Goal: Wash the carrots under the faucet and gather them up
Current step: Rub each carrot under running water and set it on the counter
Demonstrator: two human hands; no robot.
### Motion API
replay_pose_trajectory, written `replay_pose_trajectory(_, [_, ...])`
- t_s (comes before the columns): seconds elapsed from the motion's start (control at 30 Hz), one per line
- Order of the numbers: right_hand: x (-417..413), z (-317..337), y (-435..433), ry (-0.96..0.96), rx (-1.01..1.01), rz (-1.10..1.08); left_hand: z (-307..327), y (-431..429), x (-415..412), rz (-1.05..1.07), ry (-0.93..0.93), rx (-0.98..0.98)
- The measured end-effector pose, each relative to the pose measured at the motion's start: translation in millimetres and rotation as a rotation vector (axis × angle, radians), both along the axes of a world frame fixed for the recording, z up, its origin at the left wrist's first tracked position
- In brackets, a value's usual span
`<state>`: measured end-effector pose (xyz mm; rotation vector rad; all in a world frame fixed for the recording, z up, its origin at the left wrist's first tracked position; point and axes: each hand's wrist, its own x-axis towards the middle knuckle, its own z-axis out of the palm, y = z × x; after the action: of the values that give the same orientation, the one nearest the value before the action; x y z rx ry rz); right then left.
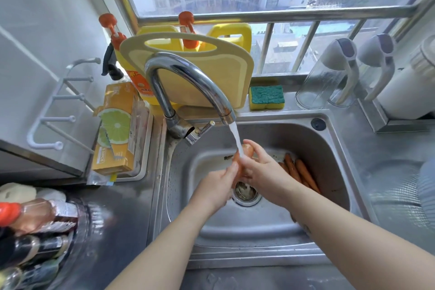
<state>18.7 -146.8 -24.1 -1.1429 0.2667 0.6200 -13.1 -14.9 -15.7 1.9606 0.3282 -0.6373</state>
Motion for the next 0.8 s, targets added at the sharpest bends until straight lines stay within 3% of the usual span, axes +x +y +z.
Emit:
replay_pose_trajectory(0.17, [-5,2,-12,-0.09,-0.138,0.03,5,-9,8,0.062,0.191,-0.144])
replay_pose_trajectory(0.27, [1,6,-13,-0.13,-0.282,0.004,0,-10,6,0.045,0.142,-0.196])
replay_pose_trajectory(0.43, [4,4,-7,-0.141,-0.343,-0.069,2,-11,2,-0.078,-0.005,-0.15])
replay_pose_trajectory(0.6, [3,2,-13,-0.162,-0.293,0.013,5,-13,5,-0.046,-0.061,-0.05])
replay_pose_trajectory(0.7, [2,6,-14,-0.145,-0.196,0.048,4,-17,7,0.008,0.004,-0.025])
replay_pose_trajectory(0.8, [-2,13,-16,-0.194,-0.275,0.13,7,-13,4,0.009,-0.011,-0.015])
